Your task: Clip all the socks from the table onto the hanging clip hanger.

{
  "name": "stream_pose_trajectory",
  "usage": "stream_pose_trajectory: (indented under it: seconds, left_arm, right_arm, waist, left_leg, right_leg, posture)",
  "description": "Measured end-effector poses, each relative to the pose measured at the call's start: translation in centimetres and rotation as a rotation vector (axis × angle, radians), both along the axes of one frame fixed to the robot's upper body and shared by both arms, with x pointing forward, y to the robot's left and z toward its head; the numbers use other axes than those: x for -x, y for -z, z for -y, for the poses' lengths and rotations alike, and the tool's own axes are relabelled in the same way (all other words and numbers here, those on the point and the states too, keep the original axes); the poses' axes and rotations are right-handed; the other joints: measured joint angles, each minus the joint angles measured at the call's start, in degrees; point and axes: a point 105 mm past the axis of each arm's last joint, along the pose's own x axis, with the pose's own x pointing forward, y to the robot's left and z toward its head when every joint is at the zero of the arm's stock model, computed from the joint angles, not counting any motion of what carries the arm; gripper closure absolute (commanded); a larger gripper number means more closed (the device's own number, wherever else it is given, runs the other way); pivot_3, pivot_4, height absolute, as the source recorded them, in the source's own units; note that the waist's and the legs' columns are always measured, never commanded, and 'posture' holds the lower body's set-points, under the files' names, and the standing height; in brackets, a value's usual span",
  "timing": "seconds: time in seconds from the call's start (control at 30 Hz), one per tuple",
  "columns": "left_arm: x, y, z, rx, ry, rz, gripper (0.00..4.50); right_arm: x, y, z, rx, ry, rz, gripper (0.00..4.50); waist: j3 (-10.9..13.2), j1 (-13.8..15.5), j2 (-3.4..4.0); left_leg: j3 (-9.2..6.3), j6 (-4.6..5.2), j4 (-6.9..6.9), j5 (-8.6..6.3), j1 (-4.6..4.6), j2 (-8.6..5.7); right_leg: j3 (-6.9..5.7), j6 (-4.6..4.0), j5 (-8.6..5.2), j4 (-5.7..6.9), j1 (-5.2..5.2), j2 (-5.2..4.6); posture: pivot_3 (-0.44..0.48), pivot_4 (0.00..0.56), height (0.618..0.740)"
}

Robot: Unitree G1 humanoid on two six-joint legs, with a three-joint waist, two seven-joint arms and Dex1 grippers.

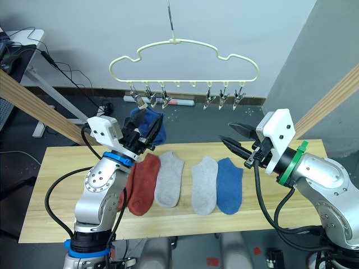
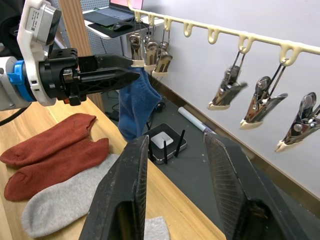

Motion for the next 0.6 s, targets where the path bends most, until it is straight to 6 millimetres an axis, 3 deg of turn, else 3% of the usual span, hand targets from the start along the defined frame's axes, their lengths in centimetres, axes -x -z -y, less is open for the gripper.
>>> stream_pose_trajectory:
  seconds: [0.43, 0.6]
  left_arm:
    - [-0.7, -0.2, -0.4, 0.010, -0.029, 0.008, 2.02]
    - [-2.0, -0.4, -0.1, 0.011, -0.023, 0.002, 2.02]
  right_arm:
    - [0.0, 0.0, 0.0, 0.004, 0.001, 0.000, 2.67]
    - [0.1, 0.0, 0.0, 0.001, -0.005, -0.003, 2.67]
  waist:
    - [0.00, -0.02, 0.00]
    - [0.00, -0.03, 0.00]
  left_leg:
    - [0.00, 0.01, 0.00, 0.00, 0.00, -0.01]
    - [-0.01, 0.02, 0.01, 0.01, 0.00, -0.03]
  right_leg:
    - [0.01, 0.00, 0.00, 0.00, 0.00, 0.00]
    - [0.00, 0.00, 0.00, 0.01, 0.01, -0.01]
  posture:
    - [-0.116, 0.374, 0.740]
    - [-0.122, 0.374, 0.740]
